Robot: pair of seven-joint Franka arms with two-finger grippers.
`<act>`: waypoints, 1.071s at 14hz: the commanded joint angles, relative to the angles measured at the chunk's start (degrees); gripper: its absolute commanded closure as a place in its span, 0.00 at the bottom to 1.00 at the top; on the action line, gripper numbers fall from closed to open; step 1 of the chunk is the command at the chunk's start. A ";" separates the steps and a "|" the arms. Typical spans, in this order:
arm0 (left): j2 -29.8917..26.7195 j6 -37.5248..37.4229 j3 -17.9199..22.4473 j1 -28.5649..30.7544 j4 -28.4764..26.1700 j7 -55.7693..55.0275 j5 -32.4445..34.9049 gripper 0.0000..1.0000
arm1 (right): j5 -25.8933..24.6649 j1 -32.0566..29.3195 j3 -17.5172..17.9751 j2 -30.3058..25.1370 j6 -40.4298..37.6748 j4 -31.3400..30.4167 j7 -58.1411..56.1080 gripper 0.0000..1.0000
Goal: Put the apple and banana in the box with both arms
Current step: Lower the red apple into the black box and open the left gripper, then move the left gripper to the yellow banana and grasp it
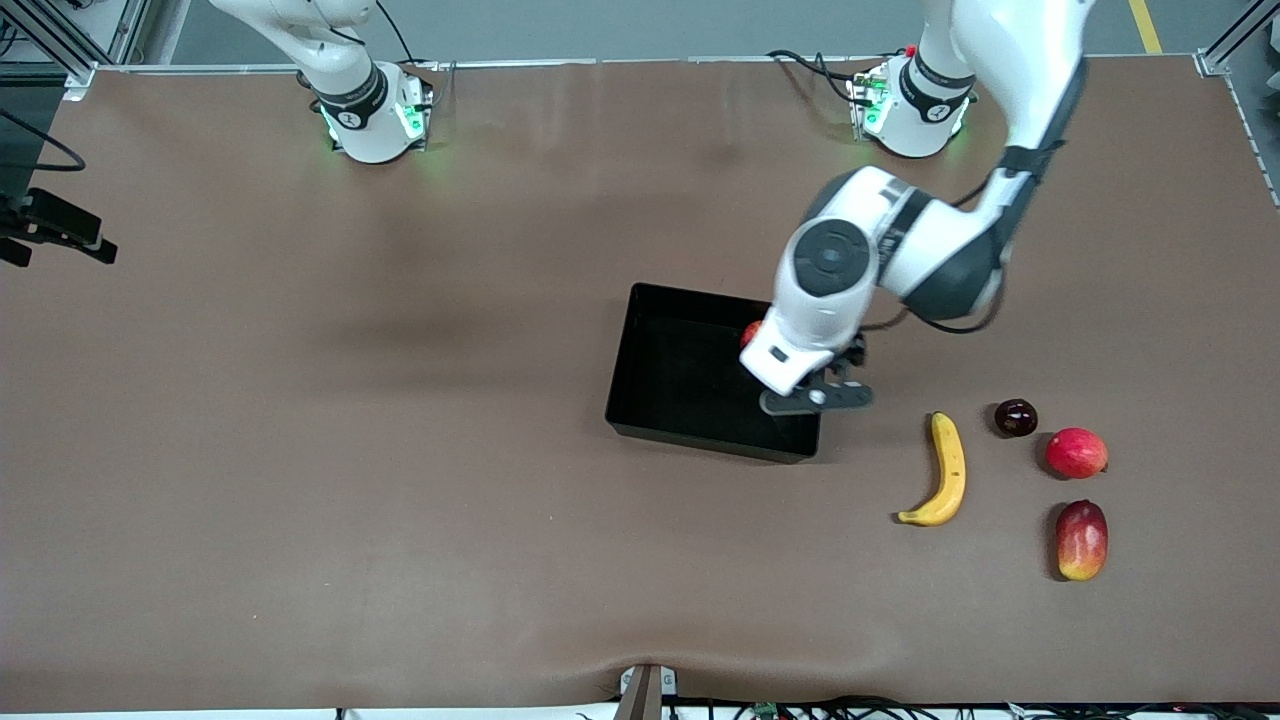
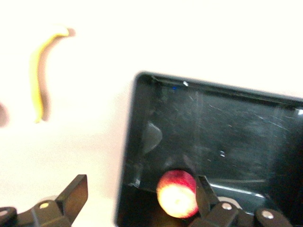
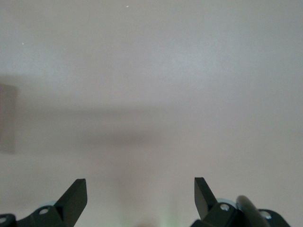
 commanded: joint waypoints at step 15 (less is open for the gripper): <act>16.76 17.96 -0.24 23.58 -0.45 33.95 9.88 0.00 | -1.89 0.84 1.45 -0.42 -2.77 1.60 -1.04 0.00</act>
